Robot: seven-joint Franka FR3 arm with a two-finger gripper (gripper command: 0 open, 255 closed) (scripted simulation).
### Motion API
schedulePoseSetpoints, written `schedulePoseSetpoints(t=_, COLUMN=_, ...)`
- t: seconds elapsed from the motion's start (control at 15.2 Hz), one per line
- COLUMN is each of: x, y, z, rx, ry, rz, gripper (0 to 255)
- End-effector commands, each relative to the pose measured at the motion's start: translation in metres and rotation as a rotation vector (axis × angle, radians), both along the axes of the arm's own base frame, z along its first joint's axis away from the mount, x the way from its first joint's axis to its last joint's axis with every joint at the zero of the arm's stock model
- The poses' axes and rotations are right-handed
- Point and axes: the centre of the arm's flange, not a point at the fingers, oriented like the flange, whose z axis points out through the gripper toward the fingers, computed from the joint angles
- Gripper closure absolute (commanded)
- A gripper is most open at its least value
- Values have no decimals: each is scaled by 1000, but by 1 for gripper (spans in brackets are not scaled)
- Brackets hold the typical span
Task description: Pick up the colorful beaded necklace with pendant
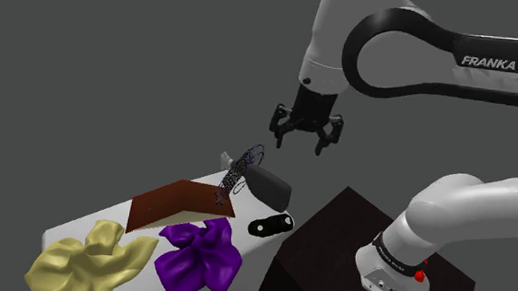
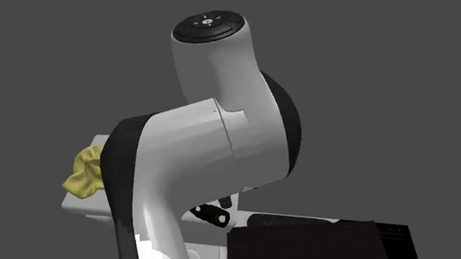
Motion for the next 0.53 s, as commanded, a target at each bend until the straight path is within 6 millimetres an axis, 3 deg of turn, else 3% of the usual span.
schedulePoseSetpoints(t=0.0, x=12, y=27, z=-9, rx=-30, ry=-14, rz=-100, gripper=0)
schedulePoseSetpoints(t=0.46, x=73, y=105, z=-43, rx=-141, ry=-58, rz=-418, gripper=0)
